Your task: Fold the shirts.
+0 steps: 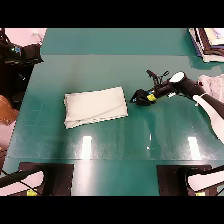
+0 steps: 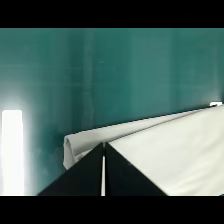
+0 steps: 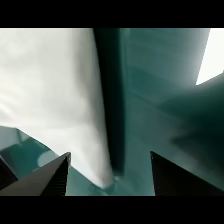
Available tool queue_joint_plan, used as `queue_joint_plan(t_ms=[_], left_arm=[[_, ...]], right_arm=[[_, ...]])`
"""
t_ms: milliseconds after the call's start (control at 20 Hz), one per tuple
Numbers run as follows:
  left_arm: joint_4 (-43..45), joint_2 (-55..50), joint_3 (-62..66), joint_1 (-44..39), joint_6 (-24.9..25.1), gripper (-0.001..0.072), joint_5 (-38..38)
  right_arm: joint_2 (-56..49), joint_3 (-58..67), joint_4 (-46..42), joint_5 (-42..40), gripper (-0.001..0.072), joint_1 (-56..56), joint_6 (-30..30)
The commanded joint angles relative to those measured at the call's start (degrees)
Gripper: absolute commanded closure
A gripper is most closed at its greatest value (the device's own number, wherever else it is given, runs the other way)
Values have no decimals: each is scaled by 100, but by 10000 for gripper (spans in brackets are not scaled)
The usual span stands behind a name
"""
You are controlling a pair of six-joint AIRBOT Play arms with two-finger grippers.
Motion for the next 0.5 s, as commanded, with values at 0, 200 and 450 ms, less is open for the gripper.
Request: queue_joint_plan(t_ms=[0, 200, 450], left_arm=[[-170, -2, -13, 7, 0, 678, 116], [-175, -2, -13, 7, -2, 678, 116], [-280, 0, -13, -11, 17, 679, 13]], right_arm=[[-595, 260, 857, -188, 135, 282, -269], [-1379, 1241, 997, -90, 328, 1102, -269], [-1552, 2096, 966, -52, 691, 1375, -560]])
